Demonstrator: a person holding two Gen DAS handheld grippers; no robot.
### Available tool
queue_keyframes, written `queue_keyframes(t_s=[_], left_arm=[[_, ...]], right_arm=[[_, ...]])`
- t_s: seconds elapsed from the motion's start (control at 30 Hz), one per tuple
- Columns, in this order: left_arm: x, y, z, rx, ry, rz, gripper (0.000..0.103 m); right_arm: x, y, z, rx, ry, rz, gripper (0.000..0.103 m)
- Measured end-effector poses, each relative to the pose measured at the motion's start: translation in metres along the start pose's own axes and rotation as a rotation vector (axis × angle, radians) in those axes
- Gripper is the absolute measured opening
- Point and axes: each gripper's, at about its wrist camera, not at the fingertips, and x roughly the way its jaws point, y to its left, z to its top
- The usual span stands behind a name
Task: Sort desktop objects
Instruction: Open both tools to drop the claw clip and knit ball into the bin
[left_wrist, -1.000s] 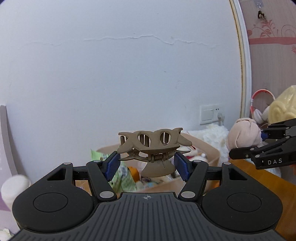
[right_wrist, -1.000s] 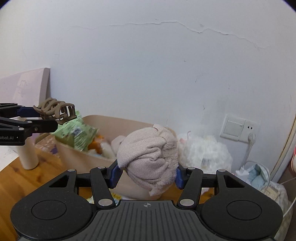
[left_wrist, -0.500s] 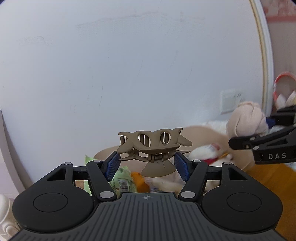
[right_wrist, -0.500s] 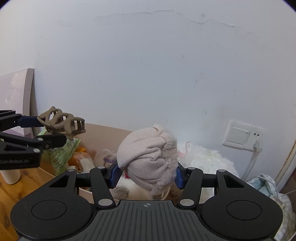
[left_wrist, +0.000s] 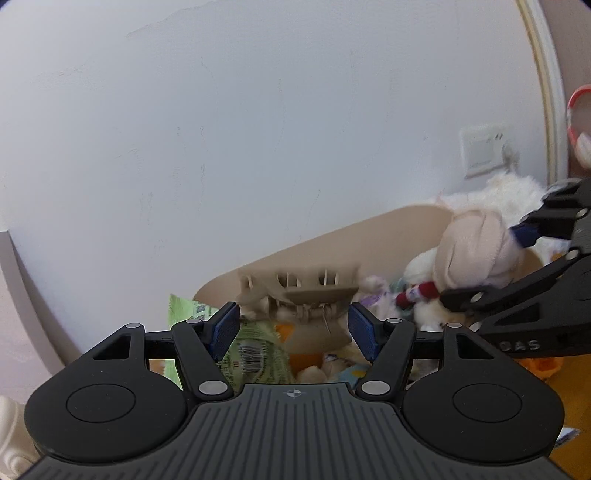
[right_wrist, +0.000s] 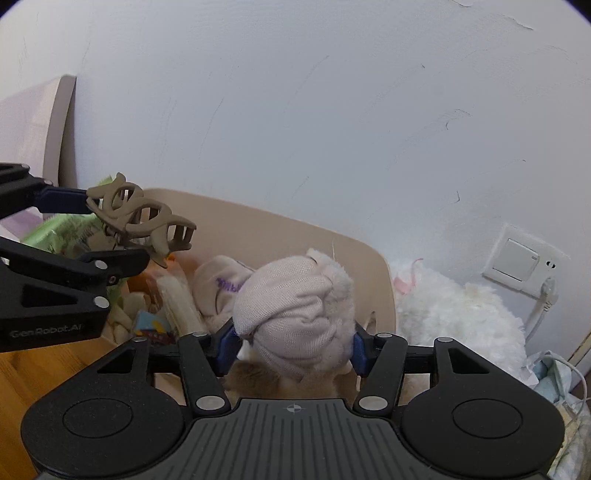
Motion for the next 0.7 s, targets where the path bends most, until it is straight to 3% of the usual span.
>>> queue_keyframes(t_s=[0.1,0.43,0.53,0.7], left_arm=[[-0.003,0.001,0.000,-0.013,-0.024,0.021,0.085],[-0.013,0.003,0.000,-0.098,-0.030,0.029,0.087],[-0.030,0.005,-0.005,-0.117,-0.067,0.061,0.088],[-0.053,0.004,-0.004,-0.192,-0.063,0.007,0.088]], right_arm=[[-0.002,-0.007,-0.004,0.025,-0.002,0.006,0.072],[-0.036,-0.007,-0.006,0.033,-0.044,-0.022,0.090],[-0.051,-0.007,-0.007,0.031,-0.062,-0.022,0.093],[-0.078,-0.010,-0.013,0.032,-0.111,-0.033,0.103]])
